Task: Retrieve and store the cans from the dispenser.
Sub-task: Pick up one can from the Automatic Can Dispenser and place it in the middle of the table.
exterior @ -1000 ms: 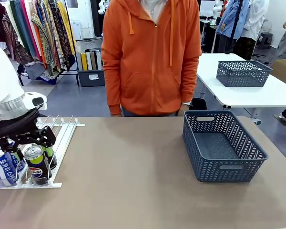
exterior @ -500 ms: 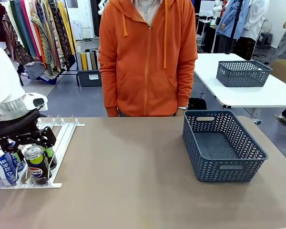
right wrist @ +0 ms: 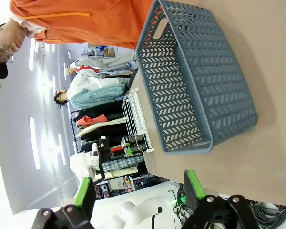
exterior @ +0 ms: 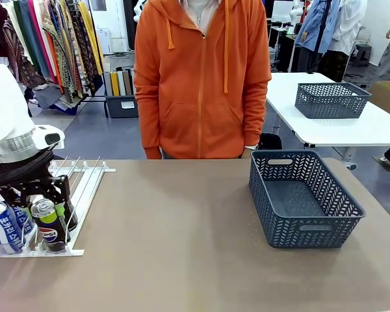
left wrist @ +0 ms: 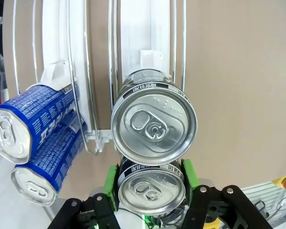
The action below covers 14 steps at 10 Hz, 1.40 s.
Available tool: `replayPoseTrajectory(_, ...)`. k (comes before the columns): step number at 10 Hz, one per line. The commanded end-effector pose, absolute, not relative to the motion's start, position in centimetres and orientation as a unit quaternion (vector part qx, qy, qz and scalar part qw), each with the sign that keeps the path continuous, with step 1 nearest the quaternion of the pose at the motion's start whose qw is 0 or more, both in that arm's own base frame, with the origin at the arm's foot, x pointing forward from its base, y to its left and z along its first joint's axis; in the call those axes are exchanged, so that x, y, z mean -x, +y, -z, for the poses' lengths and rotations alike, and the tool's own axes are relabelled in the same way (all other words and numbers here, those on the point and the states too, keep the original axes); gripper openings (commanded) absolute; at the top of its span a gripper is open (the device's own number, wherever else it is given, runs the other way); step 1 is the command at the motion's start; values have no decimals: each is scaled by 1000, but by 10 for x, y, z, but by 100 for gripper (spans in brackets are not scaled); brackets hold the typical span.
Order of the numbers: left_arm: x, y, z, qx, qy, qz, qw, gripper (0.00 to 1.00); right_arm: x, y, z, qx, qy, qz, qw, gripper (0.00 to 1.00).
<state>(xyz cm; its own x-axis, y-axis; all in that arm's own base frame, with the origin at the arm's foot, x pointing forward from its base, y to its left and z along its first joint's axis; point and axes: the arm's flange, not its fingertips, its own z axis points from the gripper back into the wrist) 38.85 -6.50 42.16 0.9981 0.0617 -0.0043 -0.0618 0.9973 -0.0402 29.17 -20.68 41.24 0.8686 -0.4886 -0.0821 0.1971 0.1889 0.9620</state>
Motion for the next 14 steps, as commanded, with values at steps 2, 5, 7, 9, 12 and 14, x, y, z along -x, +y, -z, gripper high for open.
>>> replayPoseTrajectory(2,-392,-67,-424,13,-4,-40,999,0,-291,-210,-417,-596,-116,225,762,100)
replayPoseTrajectory(5,-381,-69,-458,6,-24,-43,999,0,-291,-210,-417,-596,-116,225,762,100)
replayPoseTrajectory(7,-358,-73,-535,6,-61,-41,997,0,-291,-210,-417,-596,-116,225,762,100)
replayPoseTrajectory(9,-335,-75,-600,16,-109,-33,993,0,-291,-210,-417,-596,-116,225,762,100)
replayPoseTrajectory(12,-311,-62,-634,52,-148,-36,987,0,-291,-210,-417,-596,-116,225,762,100)
replayPoseTrajectory(14,-306,-70,-645,33,-142,-28,989,0,-291,-210,-417,-596,-116,225,762,100)
